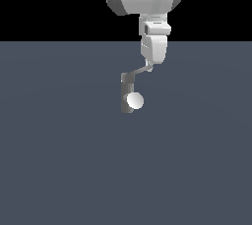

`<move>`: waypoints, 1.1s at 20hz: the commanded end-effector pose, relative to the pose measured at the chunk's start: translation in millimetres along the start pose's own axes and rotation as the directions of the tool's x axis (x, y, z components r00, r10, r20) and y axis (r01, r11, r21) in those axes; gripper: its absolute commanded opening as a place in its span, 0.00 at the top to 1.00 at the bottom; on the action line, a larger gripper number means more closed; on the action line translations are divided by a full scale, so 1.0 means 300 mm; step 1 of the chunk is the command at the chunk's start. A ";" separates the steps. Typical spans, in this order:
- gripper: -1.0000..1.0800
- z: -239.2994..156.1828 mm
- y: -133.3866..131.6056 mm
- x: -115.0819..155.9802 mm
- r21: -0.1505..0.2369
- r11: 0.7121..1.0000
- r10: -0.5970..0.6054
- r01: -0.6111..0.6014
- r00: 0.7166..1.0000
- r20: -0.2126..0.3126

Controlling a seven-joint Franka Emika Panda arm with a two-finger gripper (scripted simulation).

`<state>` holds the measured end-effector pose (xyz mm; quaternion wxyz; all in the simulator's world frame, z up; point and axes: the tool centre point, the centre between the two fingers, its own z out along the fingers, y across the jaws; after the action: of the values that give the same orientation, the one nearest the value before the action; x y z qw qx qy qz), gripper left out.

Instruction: Turn on the faucet by rotating a designated handle.

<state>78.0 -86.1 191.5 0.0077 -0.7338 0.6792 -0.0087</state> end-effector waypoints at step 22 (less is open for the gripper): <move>1.00 0.016 0.198 -0.092 -0.014 1.000 0.005 -0.005 1.000 0.001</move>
<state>30.7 -70.4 199.2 0.0124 -0.7302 0.6828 -0.0178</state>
